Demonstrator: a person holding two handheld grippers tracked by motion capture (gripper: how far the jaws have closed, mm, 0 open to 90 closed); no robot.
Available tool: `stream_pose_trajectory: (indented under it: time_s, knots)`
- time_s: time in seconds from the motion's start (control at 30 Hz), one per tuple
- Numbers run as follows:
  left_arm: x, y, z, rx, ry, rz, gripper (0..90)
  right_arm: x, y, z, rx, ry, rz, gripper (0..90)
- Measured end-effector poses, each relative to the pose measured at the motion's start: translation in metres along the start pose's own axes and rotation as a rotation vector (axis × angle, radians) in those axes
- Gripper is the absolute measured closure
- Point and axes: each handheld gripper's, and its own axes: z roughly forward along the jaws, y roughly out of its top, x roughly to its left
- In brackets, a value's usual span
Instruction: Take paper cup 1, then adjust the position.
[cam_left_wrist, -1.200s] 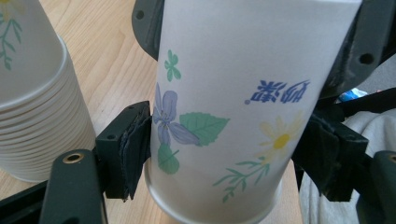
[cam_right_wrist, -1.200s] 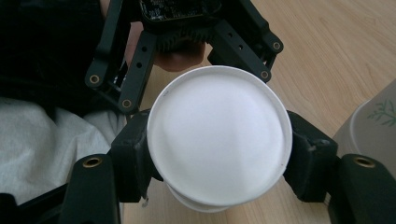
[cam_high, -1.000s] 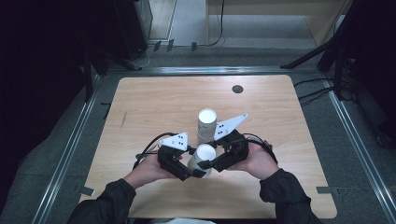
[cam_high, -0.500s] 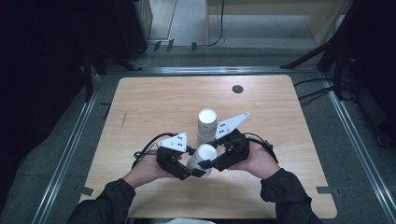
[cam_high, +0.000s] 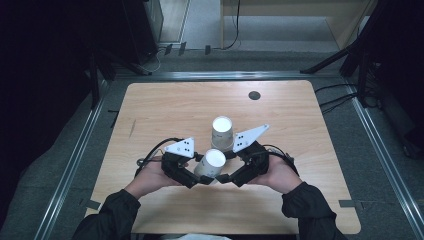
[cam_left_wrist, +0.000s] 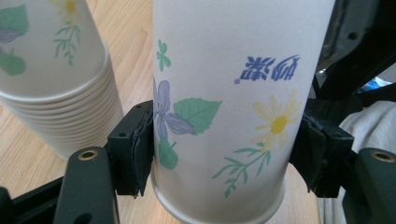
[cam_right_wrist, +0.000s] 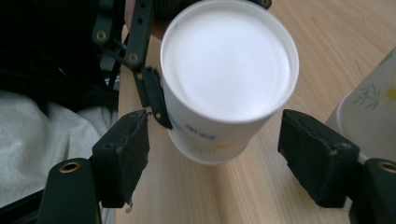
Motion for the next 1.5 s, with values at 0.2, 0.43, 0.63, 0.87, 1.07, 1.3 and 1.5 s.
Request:
stream_pose_trajectory:
  time_s: [0.2,0.43,0.63,0.87,1.07,1.3,1.5]
  knots:
    - [0.007,-0.001,-0.006,0.034,0.013,-0.026,30.1,0.002,-0.012,0.007,0.042,-0.004,-0.010,24.5]
    - [0.007,-0.006,-0.012,0.076,0.019,-0.035,29.9,0.006,-0.023,0.007,0.042,-0.046,-0.028,25.8]
    - [0.004,-0.010,-0.012,0.124,0.033,-0.029,29.8,0.005,-0.023,0.016,0.030,-0.042,-0.060,26.4]
    - [0.003,-0.012,-0.010,0.165,0.039,-0.034,29.7,-0.001,-0.019,0.024,0.035,-0.007,-0.077,27.2]
    - [0.003,-0.012,-0.009,0.246,0.052,-0.024,29.7,-0.004,-0.016,0.028,0.044,0.009,-0.094,27.3]
    - [-0.002,-0.011,-0.005,0.306,0.059,0.005,29.7,-0.005,-0.015,0.033,0.053,0.015,-0.097,27.3]
    - [-0.006,-0.009,0.000,0.361,0.066,0.036,28.9,-0.005,-0.014,0.036,0.058,0.020,-0.102,27.3]
